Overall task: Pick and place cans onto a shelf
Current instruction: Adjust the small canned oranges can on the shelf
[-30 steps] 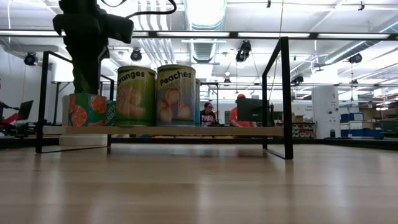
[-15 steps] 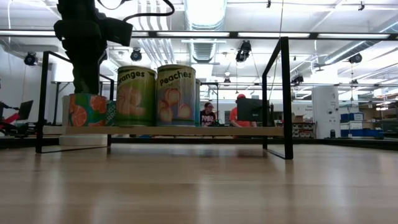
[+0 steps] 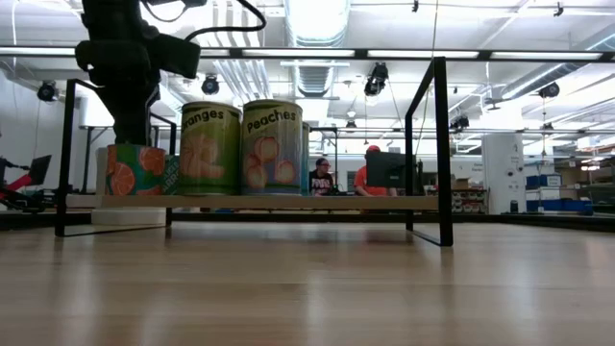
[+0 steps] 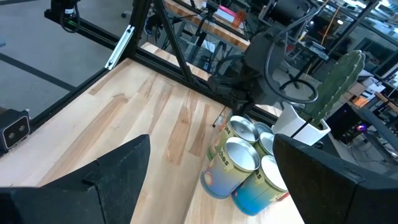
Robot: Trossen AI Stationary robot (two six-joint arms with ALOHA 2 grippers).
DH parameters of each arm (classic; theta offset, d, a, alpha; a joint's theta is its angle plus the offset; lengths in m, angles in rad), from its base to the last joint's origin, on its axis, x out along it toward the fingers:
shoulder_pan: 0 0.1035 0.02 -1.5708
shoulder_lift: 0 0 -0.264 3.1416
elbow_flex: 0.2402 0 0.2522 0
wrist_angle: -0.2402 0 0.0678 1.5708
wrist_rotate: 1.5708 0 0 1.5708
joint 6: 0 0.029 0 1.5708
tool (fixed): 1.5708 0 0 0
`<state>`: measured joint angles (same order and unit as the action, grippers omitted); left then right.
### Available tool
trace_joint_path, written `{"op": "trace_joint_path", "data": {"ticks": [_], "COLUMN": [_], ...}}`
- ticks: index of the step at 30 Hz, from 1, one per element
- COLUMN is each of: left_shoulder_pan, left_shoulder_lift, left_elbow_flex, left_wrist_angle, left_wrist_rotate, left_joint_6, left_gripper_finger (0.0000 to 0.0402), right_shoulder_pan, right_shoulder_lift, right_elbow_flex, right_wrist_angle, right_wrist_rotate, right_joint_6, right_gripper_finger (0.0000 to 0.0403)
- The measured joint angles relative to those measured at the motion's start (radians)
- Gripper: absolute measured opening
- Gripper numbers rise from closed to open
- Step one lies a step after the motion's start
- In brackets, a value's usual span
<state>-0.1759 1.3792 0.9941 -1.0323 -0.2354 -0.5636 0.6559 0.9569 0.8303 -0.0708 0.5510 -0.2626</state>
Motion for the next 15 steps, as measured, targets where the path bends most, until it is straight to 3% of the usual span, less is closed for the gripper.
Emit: {"op": "trace_joint_path", "data": {"ticks": [15], "left_shoulder_pan": [-0.015], "left_shoulder_lift": [-0.005], "left_elbow_flex": [0.007], "left_wrist_angle": [-0.044], "left_wrist_rotate": [0.070], "left_joint_6": [0.017], "left_gripper_finger": [0.0000], "right_shoulder_pan": [0.000], "right_shoulder_lift": [0.000], "right_elbow_flex": [0.000], "right_wrist_angle": [0.000], "right_wrist_rotate": [0.000], "right_joint_6": [-0.001], "right_gripper_finger": [0.0327]}}
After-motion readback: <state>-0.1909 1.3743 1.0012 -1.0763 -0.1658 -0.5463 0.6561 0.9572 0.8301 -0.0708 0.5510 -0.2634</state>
